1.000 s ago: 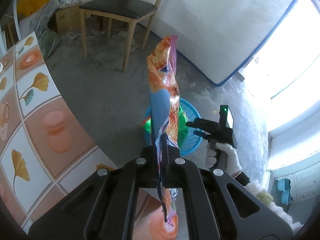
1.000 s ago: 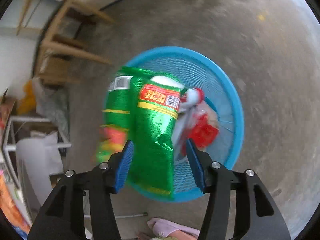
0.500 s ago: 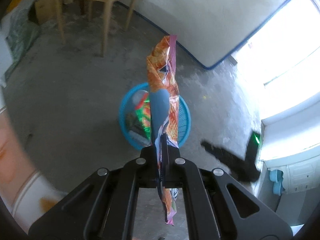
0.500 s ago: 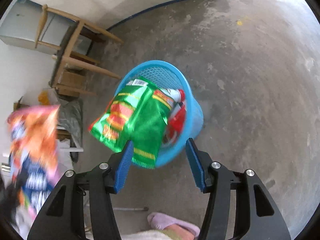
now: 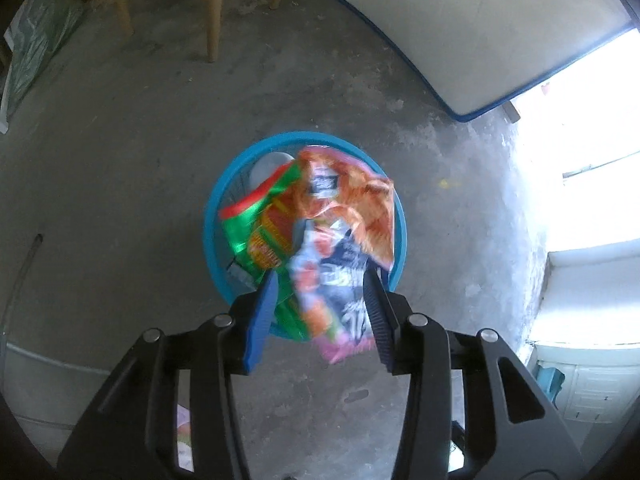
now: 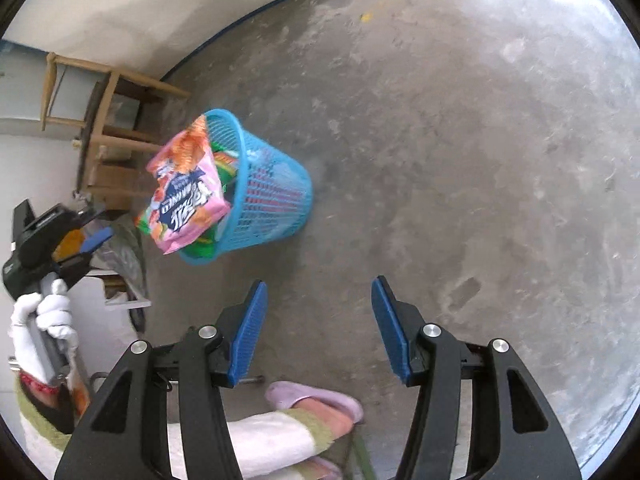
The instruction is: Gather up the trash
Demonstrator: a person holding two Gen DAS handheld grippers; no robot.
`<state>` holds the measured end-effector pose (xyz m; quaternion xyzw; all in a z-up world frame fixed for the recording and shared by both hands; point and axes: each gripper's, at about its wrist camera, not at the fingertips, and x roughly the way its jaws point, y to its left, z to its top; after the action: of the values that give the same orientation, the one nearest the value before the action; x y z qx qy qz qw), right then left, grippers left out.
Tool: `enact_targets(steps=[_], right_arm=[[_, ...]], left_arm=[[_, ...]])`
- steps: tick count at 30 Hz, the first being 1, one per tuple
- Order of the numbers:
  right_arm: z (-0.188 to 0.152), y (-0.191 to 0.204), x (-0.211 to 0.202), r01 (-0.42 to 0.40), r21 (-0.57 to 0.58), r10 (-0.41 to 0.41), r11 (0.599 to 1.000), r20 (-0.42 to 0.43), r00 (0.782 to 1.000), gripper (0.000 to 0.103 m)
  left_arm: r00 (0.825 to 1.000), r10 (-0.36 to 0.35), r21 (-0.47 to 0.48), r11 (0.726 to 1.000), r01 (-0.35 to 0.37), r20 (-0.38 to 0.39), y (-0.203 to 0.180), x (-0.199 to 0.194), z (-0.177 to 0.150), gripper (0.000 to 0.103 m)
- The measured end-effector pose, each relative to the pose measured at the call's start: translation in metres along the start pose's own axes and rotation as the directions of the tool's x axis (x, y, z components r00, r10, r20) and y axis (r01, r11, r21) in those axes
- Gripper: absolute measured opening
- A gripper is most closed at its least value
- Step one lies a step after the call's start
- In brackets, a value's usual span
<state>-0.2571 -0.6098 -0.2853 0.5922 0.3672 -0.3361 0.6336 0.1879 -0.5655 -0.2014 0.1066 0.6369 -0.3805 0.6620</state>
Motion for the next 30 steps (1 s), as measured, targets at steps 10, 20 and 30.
enact_targets(steps=[10, 20, 30], right_arm=[[0.000, 0.076, -0.008, -0.084, -0.156, 0.089, 0.984, 0.023, 0.996, 0.053], [-0.063, 0.205, -0.093, -0.055, -0.585, 0.185, 0.809, 0.164, 0.969, 0.058], [-0.212, 0.273, -0.217, 0.188, -0.834, 0.446, 0.518, 0.451, 0.773, 0.097]], left_arm=[[0.967, -0.048, 0.146, 0.989, 0.011, 0.251, 0.004, -0.145, -0.041, 0.049], [0.837, -0.049, 0.165, 0.985, -0.050, 0.546, 0.042, -0.300, -0.180, 0.085], [0.669, 0.319, -0.233, 0.948, -0.217, 0.672, 0.103, -0.381, -0.325, 0.095]])
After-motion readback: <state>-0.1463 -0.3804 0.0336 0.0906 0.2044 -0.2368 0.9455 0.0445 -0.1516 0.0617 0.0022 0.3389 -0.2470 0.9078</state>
